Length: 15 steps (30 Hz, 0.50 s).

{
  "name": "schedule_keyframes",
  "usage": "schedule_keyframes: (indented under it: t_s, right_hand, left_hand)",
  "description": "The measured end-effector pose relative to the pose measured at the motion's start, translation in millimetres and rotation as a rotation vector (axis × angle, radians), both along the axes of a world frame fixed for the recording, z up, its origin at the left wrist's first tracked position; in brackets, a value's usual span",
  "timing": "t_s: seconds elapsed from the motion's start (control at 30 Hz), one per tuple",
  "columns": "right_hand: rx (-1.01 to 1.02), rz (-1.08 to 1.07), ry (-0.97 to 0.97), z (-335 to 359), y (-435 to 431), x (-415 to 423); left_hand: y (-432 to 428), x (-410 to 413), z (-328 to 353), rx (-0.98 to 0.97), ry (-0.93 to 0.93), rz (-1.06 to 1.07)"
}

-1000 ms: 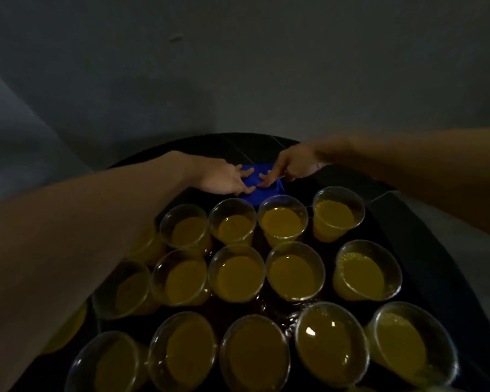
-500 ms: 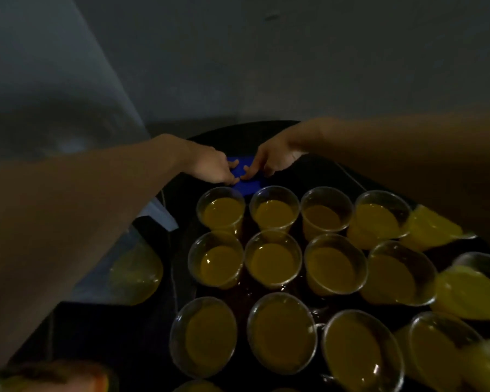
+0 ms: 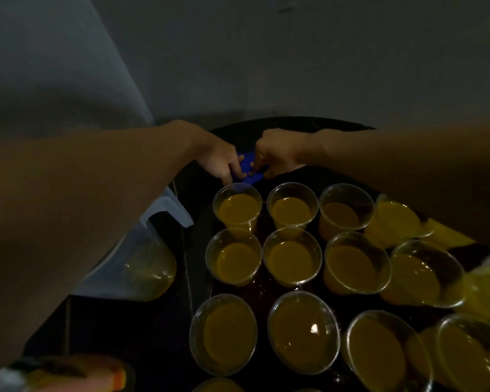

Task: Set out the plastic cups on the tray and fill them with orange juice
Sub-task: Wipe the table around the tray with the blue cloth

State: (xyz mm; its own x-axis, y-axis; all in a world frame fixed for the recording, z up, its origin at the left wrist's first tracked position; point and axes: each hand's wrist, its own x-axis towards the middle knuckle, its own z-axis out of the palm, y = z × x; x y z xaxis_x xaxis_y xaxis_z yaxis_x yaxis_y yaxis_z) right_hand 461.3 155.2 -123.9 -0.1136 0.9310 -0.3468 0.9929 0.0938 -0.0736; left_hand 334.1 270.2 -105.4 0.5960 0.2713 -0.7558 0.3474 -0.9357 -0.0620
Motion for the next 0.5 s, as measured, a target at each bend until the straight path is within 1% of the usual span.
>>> schedule_keyframes:
  t_s: [0.1,0.27,0.4,0.5]
  right_hand:
    - [0.074,-0.129,0.117,8,4,1]
    - [0.26,-0.317,0.375,43,0,4]
    - [0.235,-0.426,0.627,91,-15,-6]
    - [0.262,-0.471,0.734,134,-33,-23]
  left_hand:
    - [-6,-2,10,-0.036,-0.082,0.022]
    - [-14,-10,44,0.03,-0.411,0.16]
    - [-25,-25,83,0.029,-0.702,0.293]
    - [-43,-47,120,0.031,-0.828,0.349]
